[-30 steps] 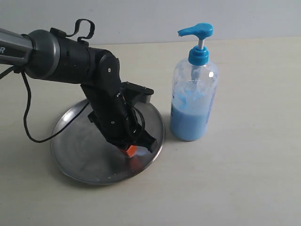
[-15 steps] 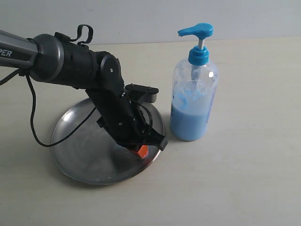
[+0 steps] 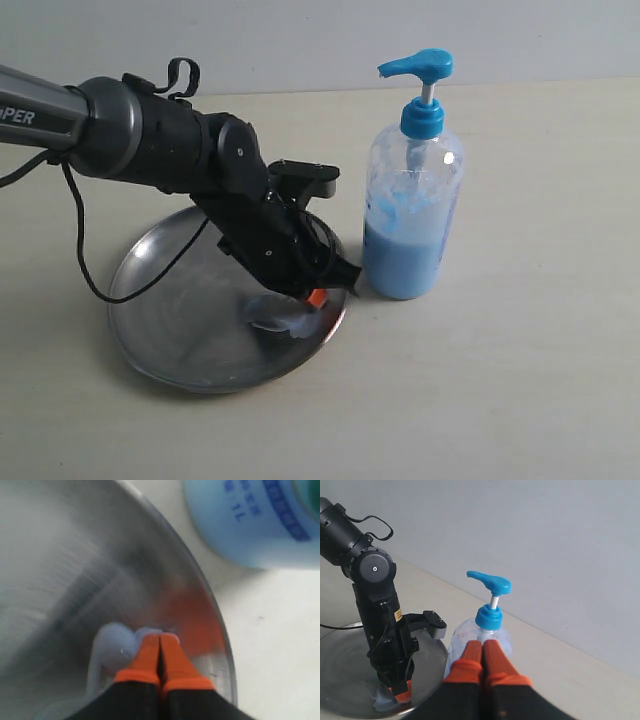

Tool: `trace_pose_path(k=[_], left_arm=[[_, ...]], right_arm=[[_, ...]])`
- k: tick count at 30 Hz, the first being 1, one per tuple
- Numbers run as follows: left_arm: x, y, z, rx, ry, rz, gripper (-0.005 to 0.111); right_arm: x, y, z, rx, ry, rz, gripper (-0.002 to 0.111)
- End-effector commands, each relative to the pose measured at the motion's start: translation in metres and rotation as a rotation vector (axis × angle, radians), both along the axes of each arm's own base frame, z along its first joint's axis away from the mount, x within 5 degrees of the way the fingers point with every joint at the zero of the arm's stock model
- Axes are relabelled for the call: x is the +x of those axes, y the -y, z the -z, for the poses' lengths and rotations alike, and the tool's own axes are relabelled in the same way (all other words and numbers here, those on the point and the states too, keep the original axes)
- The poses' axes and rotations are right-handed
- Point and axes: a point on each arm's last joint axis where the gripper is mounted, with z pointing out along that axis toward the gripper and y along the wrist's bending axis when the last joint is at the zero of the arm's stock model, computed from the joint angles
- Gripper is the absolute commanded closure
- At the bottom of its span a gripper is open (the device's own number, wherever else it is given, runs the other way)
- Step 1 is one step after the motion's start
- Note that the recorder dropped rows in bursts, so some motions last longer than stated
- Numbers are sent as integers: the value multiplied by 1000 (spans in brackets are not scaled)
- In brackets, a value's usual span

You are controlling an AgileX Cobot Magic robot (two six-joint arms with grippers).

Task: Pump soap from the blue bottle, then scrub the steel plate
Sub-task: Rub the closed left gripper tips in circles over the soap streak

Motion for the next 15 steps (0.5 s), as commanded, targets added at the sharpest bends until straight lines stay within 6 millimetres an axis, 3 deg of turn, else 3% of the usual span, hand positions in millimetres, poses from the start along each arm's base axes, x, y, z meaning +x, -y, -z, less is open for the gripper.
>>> trace_pose_path(k=[1,15], left_arm=[[2,-8,13,106,20,9,107],[-7,-28,16,327,-68,88,107]], right_arm=[[-1,-1,3,-9,15,-12,108],[-1,-1,4,-15,22,-18,108]])
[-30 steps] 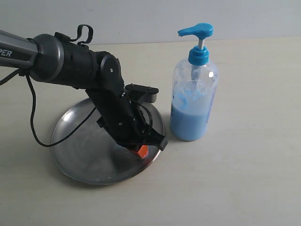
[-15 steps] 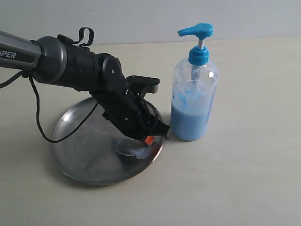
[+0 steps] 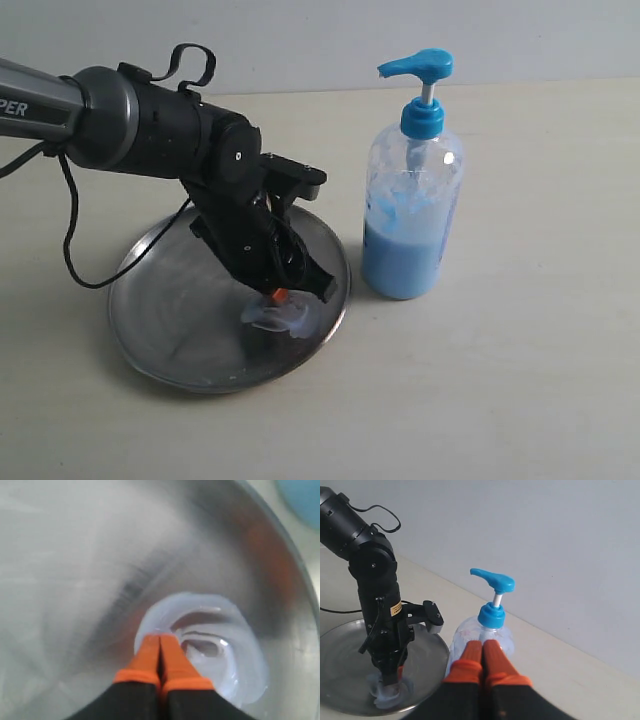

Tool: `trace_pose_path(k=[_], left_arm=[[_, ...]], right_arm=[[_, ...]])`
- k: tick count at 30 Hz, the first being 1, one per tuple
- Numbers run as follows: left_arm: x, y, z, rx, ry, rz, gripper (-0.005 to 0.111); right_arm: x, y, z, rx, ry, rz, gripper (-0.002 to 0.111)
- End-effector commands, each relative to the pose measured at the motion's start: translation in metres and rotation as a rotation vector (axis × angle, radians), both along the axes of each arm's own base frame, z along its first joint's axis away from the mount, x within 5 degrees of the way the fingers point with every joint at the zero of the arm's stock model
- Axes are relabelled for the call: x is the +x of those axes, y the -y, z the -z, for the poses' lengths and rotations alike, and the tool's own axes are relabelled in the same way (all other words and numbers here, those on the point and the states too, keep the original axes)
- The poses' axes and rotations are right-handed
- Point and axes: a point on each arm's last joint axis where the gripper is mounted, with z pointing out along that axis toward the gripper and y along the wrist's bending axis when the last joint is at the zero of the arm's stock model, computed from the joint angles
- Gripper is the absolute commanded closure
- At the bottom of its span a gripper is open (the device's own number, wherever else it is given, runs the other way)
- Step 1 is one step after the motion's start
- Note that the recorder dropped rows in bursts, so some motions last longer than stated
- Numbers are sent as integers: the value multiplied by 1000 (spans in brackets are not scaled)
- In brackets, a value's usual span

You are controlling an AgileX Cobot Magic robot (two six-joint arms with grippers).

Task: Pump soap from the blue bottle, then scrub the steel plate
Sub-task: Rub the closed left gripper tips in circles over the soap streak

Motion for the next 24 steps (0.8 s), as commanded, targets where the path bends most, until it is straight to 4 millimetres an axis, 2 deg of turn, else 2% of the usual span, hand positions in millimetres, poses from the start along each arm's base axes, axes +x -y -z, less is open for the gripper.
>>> trace_pose_path(k=[1,14,18,24], left_arm=[[-11,-12,15,132,-113,35,107],[-14,-16,7,169,-121,43,107],[-7,-19,7,206,-55,20,107],[-2,-12,8,129,-4,-36,107]], right_arm=[[-1,0,0,-4,20,-10,108],[-2,1,-1,3,30,-13,108],[-2,1,-1,3,30,-13,108],[-2,1,-1,3,30,-13,108]])
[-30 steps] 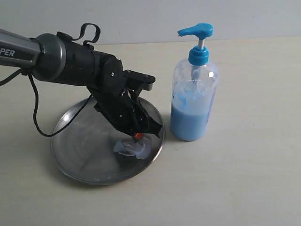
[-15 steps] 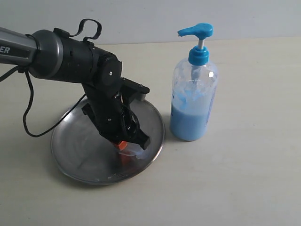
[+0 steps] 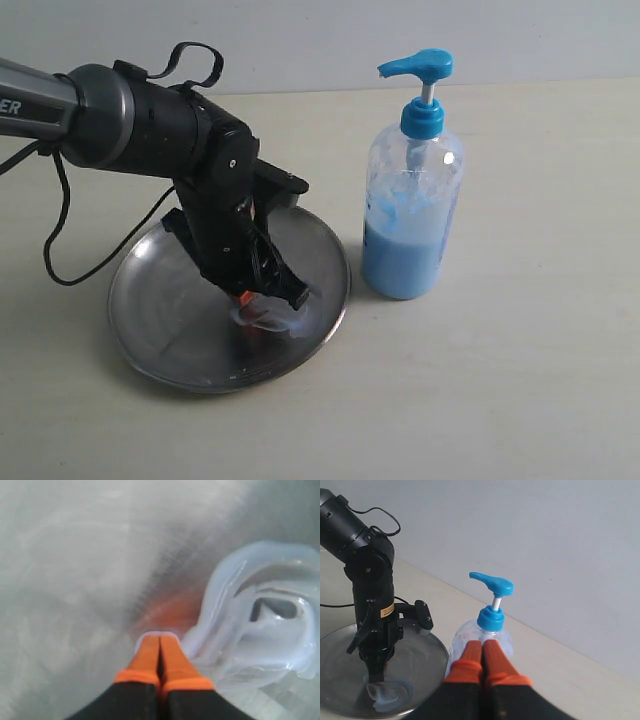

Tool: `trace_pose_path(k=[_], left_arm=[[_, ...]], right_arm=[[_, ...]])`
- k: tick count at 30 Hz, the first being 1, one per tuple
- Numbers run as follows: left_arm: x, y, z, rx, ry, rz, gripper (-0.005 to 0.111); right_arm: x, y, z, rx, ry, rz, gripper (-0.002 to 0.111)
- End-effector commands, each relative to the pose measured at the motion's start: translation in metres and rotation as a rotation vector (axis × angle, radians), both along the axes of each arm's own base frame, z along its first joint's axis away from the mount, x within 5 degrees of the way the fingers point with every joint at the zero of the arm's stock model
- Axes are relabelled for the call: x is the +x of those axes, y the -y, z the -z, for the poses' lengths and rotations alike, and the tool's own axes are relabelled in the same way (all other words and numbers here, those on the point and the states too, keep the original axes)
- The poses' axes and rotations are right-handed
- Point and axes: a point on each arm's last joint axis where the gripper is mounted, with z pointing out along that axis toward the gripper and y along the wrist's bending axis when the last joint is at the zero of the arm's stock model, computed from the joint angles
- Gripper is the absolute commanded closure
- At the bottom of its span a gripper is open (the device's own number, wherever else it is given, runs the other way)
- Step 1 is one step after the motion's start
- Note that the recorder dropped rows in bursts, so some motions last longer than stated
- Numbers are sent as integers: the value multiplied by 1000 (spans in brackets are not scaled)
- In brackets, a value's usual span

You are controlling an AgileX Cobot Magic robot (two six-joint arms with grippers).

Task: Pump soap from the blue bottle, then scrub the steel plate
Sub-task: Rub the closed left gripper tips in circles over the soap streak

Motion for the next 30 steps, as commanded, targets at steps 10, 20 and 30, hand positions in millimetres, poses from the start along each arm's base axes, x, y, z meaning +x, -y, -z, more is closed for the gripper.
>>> trace_pose_path(k=[10,20,30], left_arm=[[-16,15,10,-163,-162,9,107],[-17,24,8,-262,-174,-35,107],[-10,27,17,-293,-113,-61,107]], right_arm=[[-1,-1,0,-4,19,-13,108],[-1,-1,0,-4,19,-13,108],[-1,-1,0,-4,19,-13,108]])
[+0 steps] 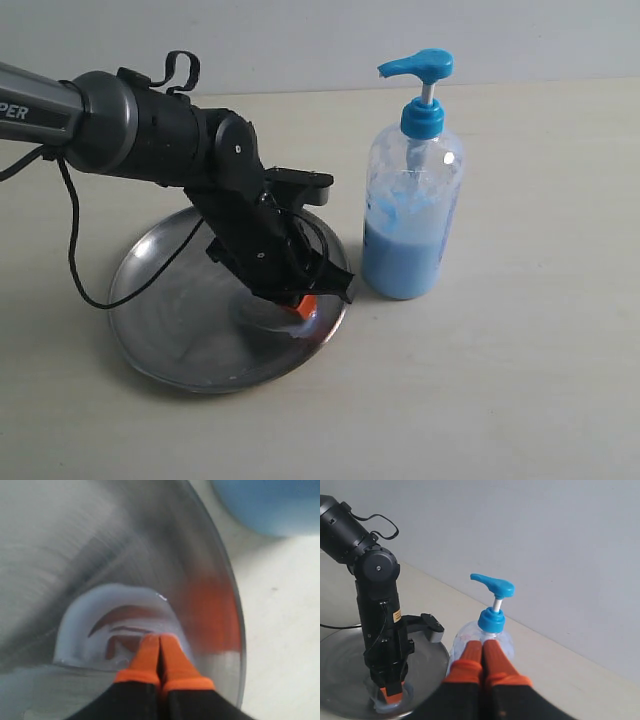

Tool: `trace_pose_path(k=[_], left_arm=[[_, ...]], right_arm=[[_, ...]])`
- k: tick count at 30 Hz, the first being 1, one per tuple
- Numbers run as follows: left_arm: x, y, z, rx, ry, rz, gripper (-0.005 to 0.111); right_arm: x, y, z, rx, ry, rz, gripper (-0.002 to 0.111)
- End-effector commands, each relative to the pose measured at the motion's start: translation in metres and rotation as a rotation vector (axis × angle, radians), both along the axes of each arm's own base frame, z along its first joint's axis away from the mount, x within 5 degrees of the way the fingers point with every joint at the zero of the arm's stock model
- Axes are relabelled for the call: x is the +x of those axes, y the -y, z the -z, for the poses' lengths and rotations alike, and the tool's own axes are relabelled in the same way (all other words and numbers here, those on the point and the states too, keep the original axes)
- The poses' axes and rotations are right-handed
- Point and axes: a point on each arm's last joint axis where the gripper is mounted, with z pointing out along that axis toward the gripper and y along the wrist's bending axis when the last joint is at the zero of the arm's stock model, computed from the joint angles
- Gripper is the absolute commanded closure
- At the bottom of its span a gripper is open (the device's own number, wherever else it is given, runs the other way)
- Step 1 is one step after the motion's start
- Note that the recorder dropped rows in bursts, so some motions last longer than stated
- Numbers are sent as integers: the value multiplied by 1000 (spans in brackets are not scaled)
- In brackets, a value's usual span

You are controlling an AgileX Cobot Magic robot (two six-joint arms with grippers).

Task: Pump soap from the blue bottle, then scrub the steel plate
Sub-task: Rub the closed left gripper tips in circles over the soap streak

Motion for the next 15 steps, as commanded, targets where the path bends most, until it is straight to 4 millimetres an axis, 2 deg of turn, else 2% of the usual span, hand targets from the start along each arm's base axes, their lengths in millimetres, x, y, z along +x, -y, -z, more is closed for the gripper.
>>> trace_pose_path(k=[1,5,15], left_arm=[[-1,0,20,23,-7,1,107],[0,-1,27,45,-3,6,107],[7,-14,25,189,75,12,107]], right_arm=[[-1,0,0,-5,17,-9,108],[-2,1,-1,5,27,-9,108],[-3,2,-2,6,35,-8,108]])
